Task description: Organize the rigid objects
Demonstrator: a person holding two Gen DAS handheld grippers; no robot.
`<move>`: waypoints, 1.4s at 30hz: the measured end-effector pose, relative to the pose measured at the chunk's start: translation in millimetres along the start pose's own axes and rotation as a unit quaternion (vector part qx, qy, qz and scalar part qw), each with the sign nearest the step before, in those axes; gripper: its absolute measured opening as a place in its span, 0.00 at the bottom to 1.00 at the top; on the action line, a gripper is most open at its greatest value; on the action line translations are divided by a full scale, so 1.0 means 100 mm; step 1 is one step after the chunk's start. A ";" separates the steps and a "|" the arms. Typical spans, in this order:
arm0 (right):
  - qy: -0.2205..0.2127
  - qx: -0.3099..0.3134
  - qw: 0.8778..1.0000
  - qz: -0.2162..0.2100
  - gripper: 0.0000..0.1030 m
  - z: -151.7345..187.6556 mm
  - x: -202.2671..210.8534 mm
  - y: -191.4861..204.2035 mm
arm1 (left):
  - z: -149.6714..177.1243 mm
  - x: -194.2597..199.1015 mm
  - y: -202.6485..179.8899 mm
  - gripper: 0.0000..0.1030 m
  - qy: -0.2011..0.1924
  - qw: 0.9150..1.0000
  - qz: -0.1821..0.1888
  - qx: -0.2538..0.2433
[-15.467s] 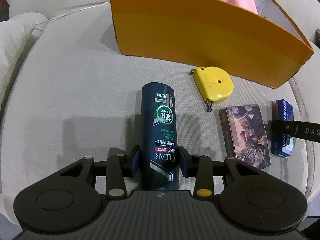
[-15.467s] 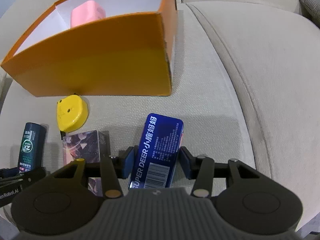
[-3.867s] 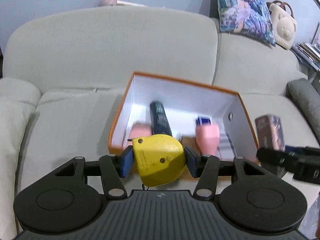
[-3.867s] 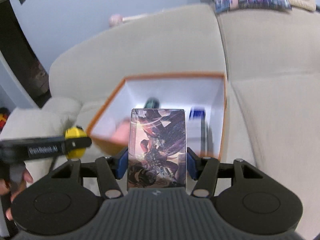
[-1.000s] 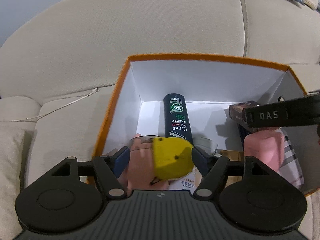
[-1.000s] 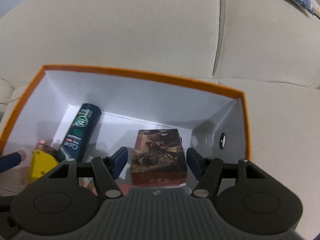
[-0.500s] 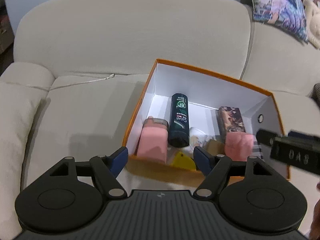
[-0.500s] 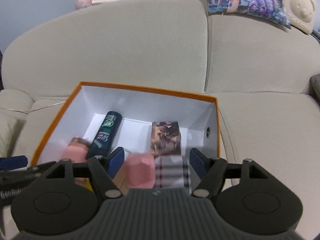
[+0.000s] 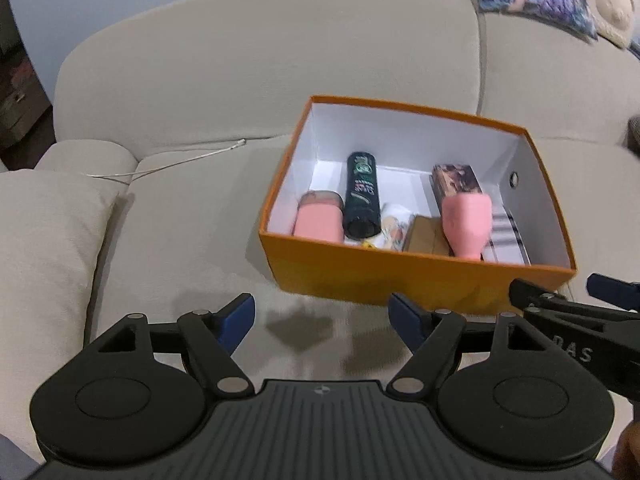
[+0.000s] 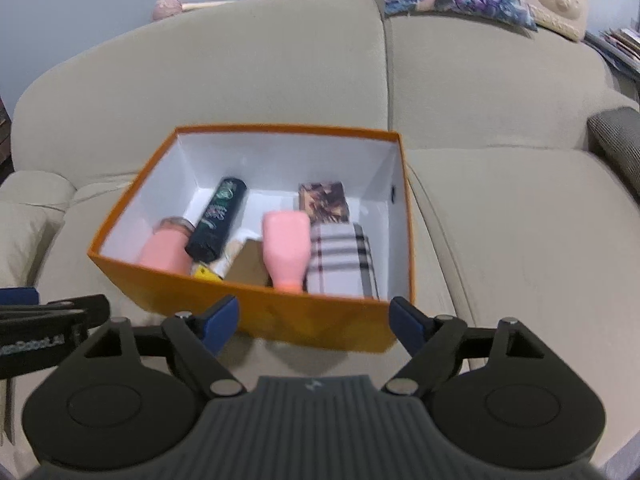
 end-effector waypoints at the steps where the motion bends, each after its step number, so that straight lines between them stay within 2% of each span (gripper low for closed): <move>1: 0.013 -0.004 1.000 -0.003 0.80 0.04 -0.03 -0.02 | 0.02 0.01 -0.01 0.87 0.000 1.000 -0.001 -0.004; 4: 0.025 -0.010 1.000 -0.007 0.83 0.07 -0.04 -0.04 | 0.04 0.01 -0.02 0.87 0.001 1.000 -0.012 -0.013; 9: 0.023 -0.014 1.000 -0.002 0.84 0.09 -0.02 -0.04 | 0.02 -0.02 -0.02 0.87 0.002 1.000 -0.015 -0.012; 16: 0.014 -0.017 1.000 0.009 0.87 0.04 -0.01 -0.08 | 0.01 -0.09 -0.09 0.89 0.007 0.999 -0.026 -0.035; 34: 0.011 -0.004 1.000 0.010 0.89 0.02 -0.02 -0.05 | 0.02 -0.18 -0.04 0.89 0.019 1.000 -0.016 -0.012; 42: 0.012 0.000 1.000 0.007 0.89 0.02 -0.02 -0.05 | 0.01 -0.15 -0.01 0.89 0.007 1.000 -0.010 0.002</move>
Point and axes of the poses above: each gripper's, at about its wrist camera, not at the fingertips, and x roughly against the way its jaws point, y to its left, z to its underside, the point moved 10 cm from there along -x, roughly the way its jaws point, and after that the axes turned 12 degrees about z, right-handed, at the moved point
